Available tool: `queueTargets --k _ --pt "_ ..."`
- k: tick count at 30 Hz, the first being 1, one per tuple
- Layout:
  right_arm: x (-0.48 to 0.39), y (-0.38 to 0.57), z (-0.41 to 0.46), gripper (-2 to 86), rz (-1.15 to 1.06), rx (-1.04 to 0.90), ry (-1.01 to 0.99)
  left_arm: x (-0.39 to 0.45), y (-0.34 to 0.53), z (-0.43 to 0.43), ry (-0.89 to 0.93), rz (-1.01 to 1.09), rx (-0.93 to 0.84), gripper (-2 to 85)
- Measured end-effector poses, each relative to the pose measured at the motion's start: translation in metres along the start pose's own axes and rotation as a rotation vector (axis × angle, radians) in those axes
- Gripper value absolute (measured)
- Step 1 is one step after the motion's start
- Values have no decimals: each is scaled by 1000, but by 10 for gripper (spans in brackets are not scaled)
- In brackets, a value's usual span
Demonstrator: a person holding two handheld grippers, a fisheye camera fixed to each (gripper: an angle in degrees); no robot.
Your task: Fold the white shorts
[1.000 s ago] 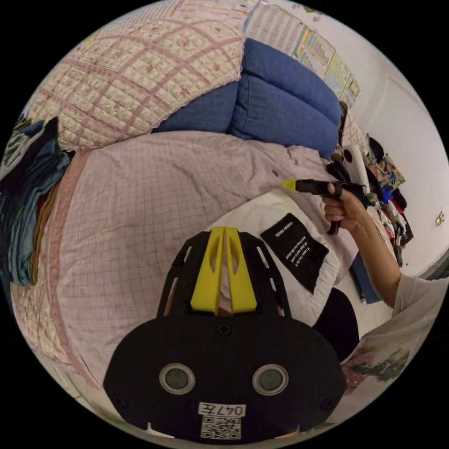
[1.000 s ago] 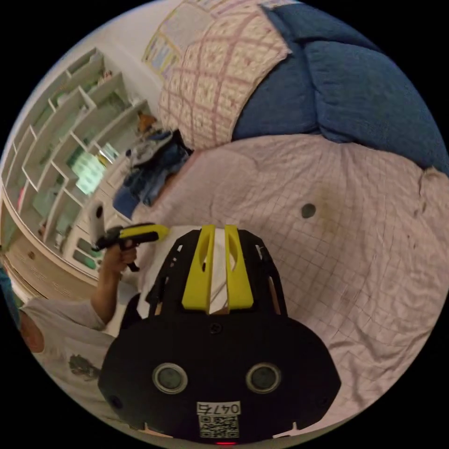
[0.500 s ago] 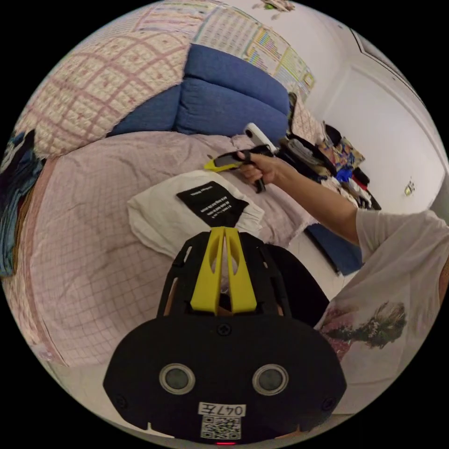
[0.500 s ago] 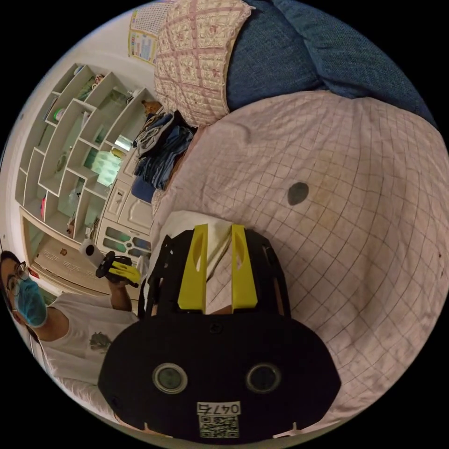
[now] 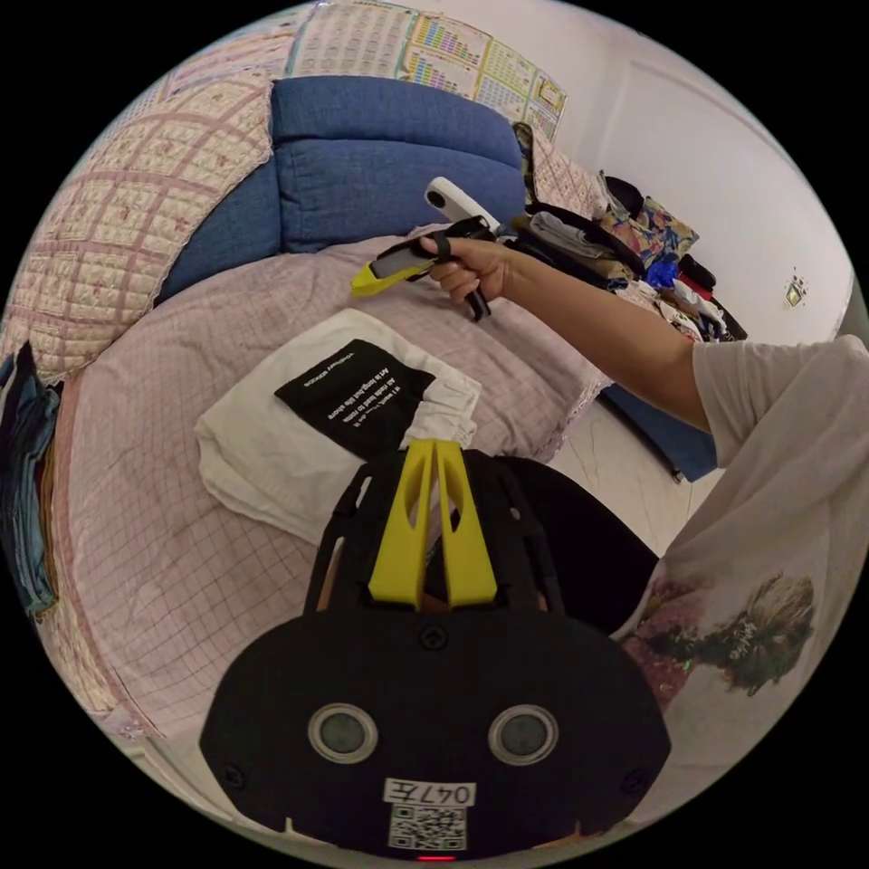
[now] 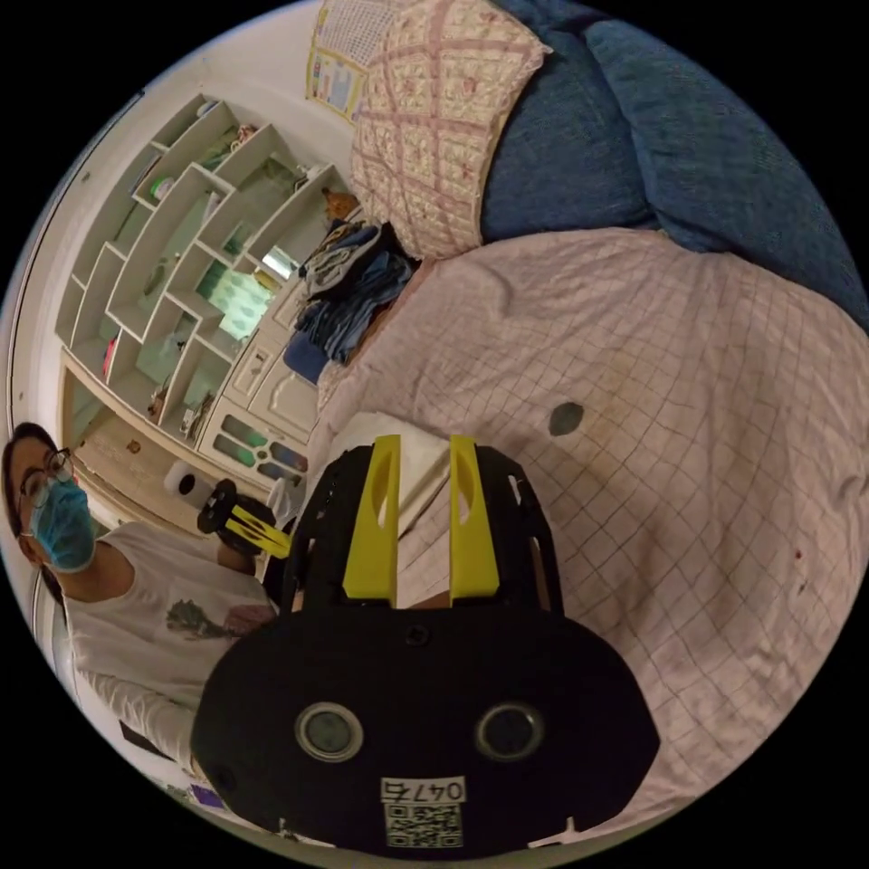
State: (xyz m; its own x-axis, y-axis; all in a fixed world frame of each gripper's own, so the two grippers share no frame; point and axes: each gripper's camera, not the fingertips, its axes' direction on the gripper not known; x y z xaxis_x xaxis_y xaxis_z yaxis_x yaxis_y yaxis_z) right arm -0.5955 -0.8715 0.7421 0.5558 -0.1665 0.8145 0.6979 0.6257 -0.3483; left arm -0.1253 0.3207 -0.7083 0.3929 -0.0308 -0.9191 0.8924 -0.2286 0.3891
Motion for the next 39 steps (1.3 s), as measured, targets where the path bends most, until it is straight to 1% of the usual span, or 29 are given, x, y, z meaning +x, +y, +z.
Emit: queueTargets --k 5,13,17,22,25,27,31,33,34,35,37,39 --pt "37 -23 49 59 35 -108 -2 -2 11 27 8 -4 -57 -10" --pt "67 -36 79 75 11 -155 -92 -16 29 37 37 -26 -64 -10" --pt "86 -35 85 100 6 -145 -189 -27 41 42 57 -49 -60 -10" --pt "101 -31 100 98 -14 -191 -241 -32 50 46 44 -40 -60 -10" --pt "109 -24 99 98 -5 -181 -260 -37 55 48 47 -39 -59 -10" --pt "118 -19 90 95 29 -153 -202 -41 58 49 51 -40 -57 -10" --pt "134 -7 71 92 51 -21 -204 -47 65 52 51 -36 -57 -10" --pt "137 -5 70 94 55 -2 -179 -51 66 52 53 -38 -58 -10" --pt "138 -6 77 97 60 -45 -148 -53 68 53 54 -39 -59 -10" --pt "139 -7 90 100 60 -132 -120 -54 69 54 54 -39 -60 -10" --pt "137 -3 93 103 59 -141 -101 -57 71 54 54 -41 -62 -10" --pt "137 3 97 105 48 -201 -181 -58 73 54 53 -40 -62 -10"
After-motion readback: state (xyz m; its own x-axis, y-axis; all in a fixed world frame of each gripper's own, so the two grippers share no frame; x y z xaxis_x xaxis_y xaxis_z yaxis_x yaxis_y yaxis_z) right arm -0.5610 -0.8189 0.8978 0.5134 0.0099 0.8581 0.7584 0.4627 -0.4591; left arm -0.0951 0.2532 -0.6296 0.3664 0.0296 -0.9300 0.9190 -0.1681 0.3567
